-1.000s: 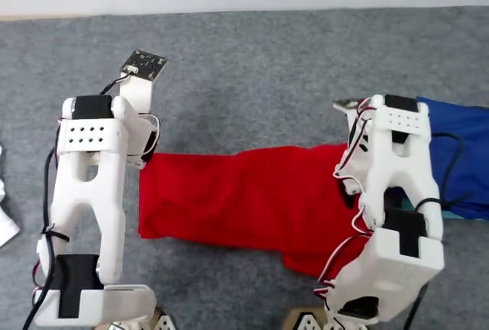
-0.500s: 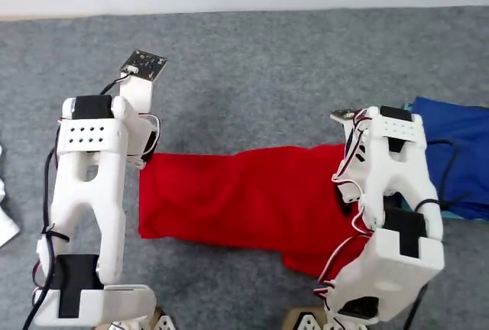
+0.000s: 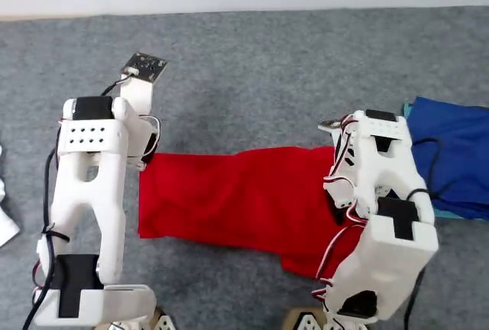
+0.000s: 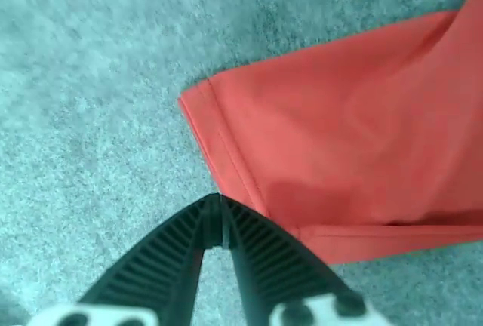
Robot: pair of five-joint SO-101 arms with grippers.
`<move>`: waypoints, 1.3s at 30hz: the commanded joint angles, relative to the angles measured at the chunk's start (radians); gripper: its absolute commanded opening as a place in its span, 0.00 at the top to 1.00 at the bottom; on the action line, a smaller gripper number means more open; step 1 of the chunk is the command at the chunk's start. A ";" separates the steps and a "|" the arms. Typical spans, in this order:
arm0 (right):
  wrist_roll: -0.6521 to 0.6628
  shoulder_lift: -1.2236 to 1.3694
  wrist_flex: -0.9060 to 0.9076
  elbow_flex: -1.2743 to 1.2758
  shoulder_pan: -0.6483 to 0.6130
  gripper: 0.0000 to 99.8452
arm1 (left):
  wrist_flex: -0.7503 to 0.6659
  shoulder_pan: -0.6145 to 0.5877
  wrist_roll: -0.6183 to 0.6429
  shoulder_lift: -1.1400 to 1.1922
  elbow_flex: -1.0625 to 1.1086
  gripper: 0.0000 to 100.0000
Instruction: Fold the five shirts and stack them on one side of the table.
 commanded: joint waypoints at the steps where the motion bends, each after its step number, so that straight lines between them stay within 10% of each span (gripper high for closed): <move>1: 0.009 -0.001 -0.008 -0.011 -0.019 0.91 | -0.017 0.006 0.000 -0.040 0.013 1.00; 39: 0.055 -0.291 0.168 -0.048 -0.002 0.94 | -0.009 0.069 0.002 -0.049 0.022 1.00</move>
